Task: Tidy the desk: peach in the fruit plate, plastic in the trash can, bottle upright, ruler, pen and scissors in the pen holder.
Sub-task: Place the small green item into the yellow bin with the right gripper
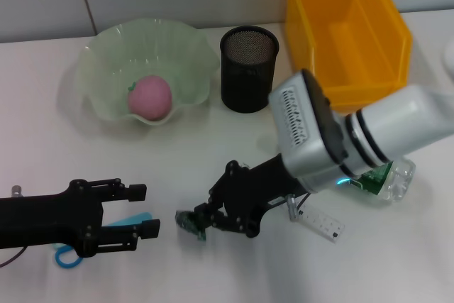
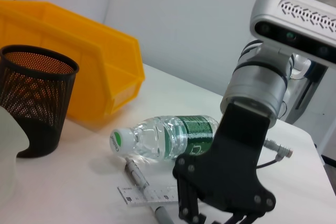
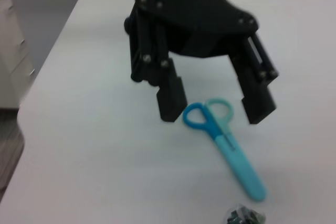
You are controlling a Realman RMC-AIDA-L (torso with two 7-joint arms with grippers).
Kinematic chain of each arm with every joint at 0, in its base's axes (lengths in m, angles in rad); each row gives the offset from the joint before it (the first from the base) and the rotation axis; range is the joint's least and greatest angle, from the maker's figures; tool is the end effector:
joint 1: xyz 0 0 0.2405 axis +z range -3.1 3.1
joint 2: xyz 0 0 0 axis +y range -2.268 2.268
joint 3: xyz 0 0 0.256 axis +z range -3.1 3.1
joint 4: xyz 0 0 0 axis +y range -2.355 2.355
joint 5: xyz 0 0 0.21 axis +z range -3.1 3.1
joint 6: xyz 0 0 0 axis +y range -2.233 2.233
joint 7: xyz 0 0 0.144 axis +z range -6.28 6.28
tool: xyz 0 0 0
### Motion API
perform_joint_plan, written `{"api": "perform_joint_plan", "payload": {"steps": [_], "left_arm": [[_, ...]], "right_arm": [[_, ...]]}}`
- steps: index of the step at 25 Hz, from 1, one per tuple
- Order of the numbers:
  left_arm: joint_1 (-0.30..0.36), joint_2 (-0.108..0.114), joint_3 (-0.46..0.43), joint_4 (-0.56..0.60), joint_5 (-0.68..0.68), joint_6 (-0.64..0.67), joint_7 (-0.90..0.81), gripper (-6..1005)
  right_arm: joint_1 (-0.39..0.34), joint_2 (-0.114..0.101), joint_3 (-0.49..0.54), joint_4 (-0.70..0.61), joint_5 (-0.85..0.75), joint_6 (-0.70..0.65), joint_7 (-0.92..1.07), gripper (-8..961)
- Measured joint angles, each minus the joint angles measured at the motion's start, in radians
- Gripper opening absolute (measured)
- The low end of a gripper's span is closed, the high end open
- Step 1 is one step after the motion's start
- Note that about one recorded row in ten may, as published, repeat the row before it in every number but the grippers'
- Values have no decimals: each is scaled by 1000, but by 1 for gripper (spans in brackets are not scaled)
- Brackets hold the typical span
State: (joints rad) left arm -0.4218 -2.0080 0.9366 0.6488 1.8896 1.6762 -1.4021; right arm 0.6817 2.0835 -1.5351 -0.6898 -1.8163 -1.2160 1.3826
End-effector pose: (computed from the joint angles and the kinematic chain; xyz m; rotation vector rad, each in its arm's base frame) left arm -0.2788 0.2858 -0.0004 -2.9265 -0.6721 -0.6789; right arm 0.1839 0.3357 -0.1034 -3.1294 -0.0081 0.1807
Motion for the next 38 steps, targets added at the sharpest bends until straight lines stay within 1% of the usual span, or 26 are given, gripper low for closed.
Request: {"api": "perform_joint_plan", "payload": {"steps": [1,2,3,6,7,8,10,11,13,16,17,18,19,20,22,23,26,27,28,29,30,31,32,34,35,38], "left_arm": [[0,0,0,0,0,0,0,720],[0,0,-1,0,0,0,0,720],[0,0,-1,0,0,0,0,720],[0,0,-3,0,0,0,0,720],[0,0,-3,0,0,0,0,720],[0,0,-3,0,0,0,0,720],[0,0,-3,0,4,-1,0,720],[0,0,-3,0,5,-2,0,720],[1,-1,-2,-1,5,-4,0,720],[2,-2,-3,-1,5,-4,1,720],[3,-2,-2,-2,5,-4,1,720],[3,-2,-2,-2,5,-4,1,720],[4,-2,-2,-2,5,-4,1,720],[4,-2,-2,-3,6,-3,2,720],[4,-2,-2,-3,6,-2,2,720],[4,-2,-2,-3,6,-2,2,720],[5,-2,-2,-3,6,-1,2,720],[5,-2,-2,-4,6,-1,2,720],[5,-2,-2,-4,6,-1,2,720],[5,-2,-2,-5,6,0,2,720],[5,-2,-2,-9,6,0,2,719],[5,-2,-2,-9,6,0,2,719],[5,-2,-2,-10,6,0,2,719],[5,-2,-2,-11,6,0,2,719],[5,-2,-2,-11,7,0,2,719],[5,-2,-2,-11,6,0,2,719]], "right_arm": [[0,0,0,0,0,0,0,103],[-32,-2,44,-33,0,-16,3,96],[-32,-2,44,-33,0,-16,3,88],[-72,-3,125,-61,0,-34,-1,81],[-92,-3,176,-72,0,-46,-7,81],[-92,-3,176,-72,0,-46,-7,81],[-116,-3,233,-82,8,-59,-22,81],[-132,-3,266,-81,30,-64,-45,81],[-182,-4,365,-58,173,-69,-162,81],[-191,-4,386,-48,218,-69,-194,81],[-208,-4,425,-16,325,-69,-267,80],[-208,-4,425,-16,325,-69,-267,80],[-221,-4,451,25,434,-69,-338,80],[-221,-4,451,25,434,-69,-338,80],[-233,-4,478,85,571,-69,-429,80],[-233,-4,478,85,571,-69,-429,80],[-235,-4,502,158,710,-69,-532,80],[-236,-4,506,200,801,-64,-593,80],[-236,-4,506,200,801,-64,-593,80],[-236,-3,507,220,844,-60,-626,80],[-233,-3,507,257,930,-51,-693,80],[-233,-3,507,257,930,-51,-693,81],[-230,-3,508,284,1002,-30,-748,81],[-229,-2,508,293,1029,-18,-769,82],[-227,-1,508,300,1060,22,-808,82],[-211,-1,506,302,1071,126,-845,83]]}}
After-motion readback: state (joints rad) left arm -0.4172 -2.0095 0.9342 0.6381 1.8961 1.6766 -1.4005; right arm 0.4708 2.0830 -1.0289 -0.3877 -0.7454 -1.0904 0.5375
